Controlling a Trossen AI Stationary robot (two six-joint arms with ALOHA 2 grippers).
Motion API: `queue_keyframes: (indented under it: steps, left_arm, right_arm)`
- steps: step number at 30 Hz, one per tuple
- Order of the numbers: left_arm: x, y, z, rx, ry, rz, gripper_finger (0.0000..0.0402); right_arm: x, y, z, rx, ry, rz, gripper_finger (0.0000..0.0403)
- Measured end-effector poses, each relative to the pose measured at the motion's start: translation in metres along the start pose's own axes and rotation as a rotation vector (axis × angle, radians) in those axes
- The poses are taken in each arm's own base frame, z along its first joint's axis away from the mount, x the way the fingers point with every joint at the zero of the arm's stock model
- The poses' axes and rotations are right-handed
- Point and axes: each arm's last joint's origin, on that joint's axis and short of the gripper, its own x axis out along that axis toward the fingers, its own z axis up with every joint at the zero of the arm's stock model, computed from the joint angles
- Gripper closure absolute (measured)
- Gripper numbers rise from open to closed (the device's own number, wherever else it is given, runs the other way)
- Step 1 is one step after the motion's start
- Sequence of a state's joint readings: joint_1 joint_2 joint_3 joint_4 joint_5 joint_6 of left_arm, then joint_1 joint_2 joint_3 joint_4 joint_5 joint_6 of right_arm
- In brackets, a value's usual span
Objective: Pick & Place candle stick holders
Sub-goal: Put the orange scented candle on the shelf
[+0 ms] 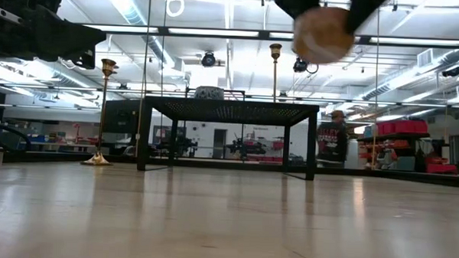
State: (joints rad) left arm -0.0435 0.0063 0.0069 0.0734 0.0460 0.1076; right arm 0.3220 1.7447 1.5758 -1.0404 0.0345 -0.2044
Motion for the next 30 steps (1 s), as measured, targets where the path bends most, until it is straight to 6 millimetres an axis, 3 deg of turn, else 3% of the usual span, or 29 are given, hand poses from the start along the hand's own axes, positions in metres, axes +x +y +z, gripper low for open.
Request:
queue_keyframes:
  steps: [8,19,30]
  left_arm:
    - [0.000,0.000,0.000,0.000,0.000,0.000,0.0376]
    - [0.000,0.000,0.000,0.000,0.000,0.000,0.0376]
    - [0.000,0.000,0.000,0.000,0.000,0.000,0.0376]
  right_arm:
    - [-0.025,-0.042,0.004,0.082,-0.069,-0.059,0.0096]
    - [-0.031,-0.107,-0.014,0.231,-0.119,-0.177,0.0096]
    - [-0.035,-0.139,-0.032,0.365,-0.102,-0.266,0.0096]
